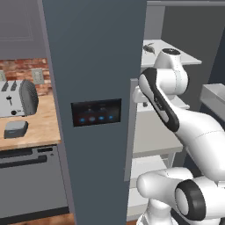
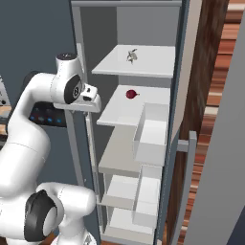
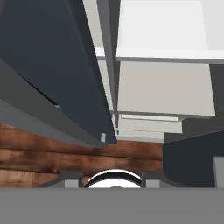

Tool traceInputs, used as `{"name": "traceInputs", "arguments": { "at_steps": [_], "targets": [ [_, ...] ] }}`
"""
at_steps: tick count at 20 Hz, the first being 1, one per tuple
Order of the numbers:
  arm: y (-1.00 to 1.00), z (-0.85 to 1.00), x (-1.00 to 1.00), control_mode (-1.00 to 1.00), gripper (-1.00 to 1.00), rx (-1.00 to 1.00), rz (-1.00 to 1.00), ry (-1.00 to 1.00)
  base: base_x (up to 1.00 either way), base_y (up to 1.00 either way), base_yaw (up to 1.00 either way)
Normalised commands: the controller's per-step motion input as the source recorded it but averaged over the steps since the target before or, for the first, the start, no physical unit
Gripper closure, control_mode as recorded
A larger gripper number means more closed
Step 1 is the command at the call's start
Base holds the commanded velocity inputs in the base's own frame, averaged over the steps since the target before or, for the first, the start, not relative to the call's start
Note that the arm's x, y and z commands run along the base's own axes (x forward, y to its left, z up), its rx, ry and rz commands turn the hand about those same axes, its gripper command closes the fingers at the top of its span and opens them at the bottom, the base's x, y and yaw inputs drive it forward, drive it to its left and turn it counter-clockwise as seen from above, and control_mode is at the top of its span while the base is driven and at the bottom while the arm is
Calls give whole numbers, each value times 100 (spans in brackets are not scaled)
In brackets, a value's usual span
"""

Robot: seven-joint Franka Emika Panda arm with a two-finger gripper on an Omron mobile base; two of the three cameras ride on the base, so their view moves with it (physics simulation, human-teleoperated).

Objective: Take the fish from the fridge and place it on the digital scale on the counter by the fridge. Wait a few seconds for a reading, then move it to the plate on the dining counter.

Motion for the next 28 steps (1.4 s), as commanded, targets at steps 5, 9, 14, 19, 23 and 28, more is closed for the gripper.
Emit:
{"name": "traceInputs", "arguments": {
  "at_steps": [5, 9, 14, 19, 23, 28],
  "targets": [
    [-16, 0, -13, -100, -100, 0, -2, 0, 0, 0, 0],
    [-49, 2, -22, -100, -100, 0, -2, -5, 0, 0, 0],
    [-53, 21, -4, -100, -100, 0, 0, -12, 0, 0, 0],
    [-35, 34, 0, -100, -100, 0, 0, -17, 0, 0, 0],
    [-16, 43, 4, -100, -100, 0, -1, -19, 0, 0, 0],
    [-3, 48, 14, -100, -100, 0, -2, -22, 0, 0, 0]
  ]
}}
